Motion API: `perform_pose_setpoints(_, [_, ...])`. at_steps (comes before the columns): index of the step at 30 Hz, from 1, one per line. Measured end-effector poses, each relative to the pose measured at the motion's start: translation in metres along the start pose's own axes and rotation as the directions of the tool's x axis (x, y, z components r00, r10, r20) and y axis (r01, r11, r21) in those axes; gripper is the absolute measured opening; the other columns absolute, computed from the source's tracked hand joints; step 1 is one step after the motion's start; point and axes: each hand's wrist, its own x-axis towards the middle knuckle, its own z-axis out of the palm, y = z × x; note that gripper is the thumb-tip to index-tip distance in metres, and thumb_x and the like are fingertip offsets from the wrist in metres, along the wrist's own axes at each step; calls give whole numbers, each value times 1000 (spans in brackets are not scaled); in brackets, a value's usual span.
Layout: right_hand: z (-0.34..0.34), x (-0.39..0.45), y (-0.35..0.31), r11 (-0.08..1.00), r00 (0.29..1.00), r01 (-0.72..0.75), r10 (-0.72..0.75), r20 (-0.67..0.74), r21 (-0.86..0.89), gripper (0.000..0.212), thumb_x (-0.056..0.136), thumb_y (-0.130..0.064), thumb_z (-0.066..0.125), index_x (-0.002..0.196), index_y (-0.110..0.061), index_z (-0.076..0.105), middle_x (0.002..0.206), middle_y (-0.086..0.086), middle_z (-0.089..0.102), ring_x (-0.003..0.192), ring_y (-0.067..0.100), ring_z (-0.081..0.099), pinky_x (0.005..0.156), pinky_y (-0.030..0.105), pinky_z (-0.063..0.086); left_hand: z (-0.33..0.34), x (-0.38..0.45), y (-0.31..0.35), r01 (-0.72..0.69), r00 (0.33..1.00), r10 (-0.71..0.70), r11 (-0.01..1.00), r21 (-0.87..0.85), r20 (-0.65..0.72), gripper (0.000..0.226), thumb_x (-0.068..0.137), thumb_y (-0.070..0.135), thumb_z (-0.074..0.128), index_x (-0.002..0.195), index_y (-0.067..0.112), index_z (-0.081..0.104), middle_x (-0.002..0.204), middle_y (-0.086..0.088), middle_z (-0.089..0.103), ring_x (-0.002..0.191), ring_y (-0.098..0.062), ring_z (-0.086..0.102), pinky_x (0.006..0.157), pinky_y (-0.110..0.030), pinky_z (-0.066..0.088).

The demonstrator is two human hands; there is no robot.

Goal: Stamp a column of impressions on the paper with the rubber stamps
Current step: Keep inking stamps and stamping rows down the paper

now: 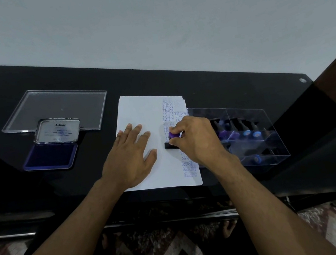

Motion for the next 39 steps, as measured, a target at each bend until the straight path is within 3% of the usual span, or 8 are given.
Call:
perform_pose_setpoints(6, [-1,-1,-2,1000,1000,-8,8,2,16,31,86,-23,76,116,-15,73,120,-2,69,99,12,64,94,26,50,2,1,-1,8,1000,-8,1000,4,4,75,96,64,18,153,20,40,165,-7,26,155,-27,14,124,-44,11])
perform_pose_setpoints(10, [-1,-4,2,999,999,-1,4,-45,53,29,87,-22,74,115,-17,72,112,-3,69,84,7,62,84,18,48,0,1,0,4,1000,-4,1000,1,5,76,95,64,18,153,20,40,165,-7,26,155,-26,13,125,-44,11])
perform_pose_setpoints(12, [-2,-8,7,990,987,-6,28,-155,142,22,86,-21,75,108,-19,74,104,-6,68,75,5,63,81,19,53,1,1,0,1,1000,-1,1000,-1,1,74,96,62,20,153,19,40,165,-7,27,155,-26,13,125,-44,11])
perform_pose_setpoints(15, [-1,-12,14,917,944,-68,186,-273,392,18,83,-19,77,100,-23,74,92,-11,70,74,3,66,77,26,58,1,-1,-1,-5,1000,5,1000,-6,-4,72,97,60,22,152,18,40,164,-8,27,155,-27,12,126,-45,12])
perform_pose_setpoints(18, [-1,-14,19,786,913,-122,329,-243,606,26,81,-19,78,107,-24,73,87,-10,72,77,8,70,78,31,60,0,-1,-1,-11,1000,11,1000,-16,-2,72,97,60,22,153,18,40,165,-8,26,155,-26,11,126,-45,11])
perform_pose_setpoints(22, [-3,-14,21,675,905,-146,387,-178,723,22,84,-13,75,105,-18,74,84,-3,75,71,13,72,69,36,60,0,-1,-1,-10,1000,10,1000,-18,-3,74,96,61,20,153,17,40,165,-8,26,155,-26,11,126,-46,11])
perform_pose_setpoints(26, [-3,-15,22,619,898,-145,410,-160,772,17,85,-7,70,101,-13,74,78,4,74,70,20,72,53,28,54,0,-1,-1,-9,1000,9,1000,-27,-4,75,96,62,19,153,18,39,165,-7,25,156,-25,10,126,-45,10])
perform_pose_setpoints(39, [-5,-15,21,618,901,-140,404,-160,774,19,87,-7,70,90,-25,73,78,1,74,71,18,72,58,29,57,0,-1,-1,-3,1000,3,1000,-20,8,76,95,63,17,154,20,37,166,-6,23,156,-24,7,126,-43,7])
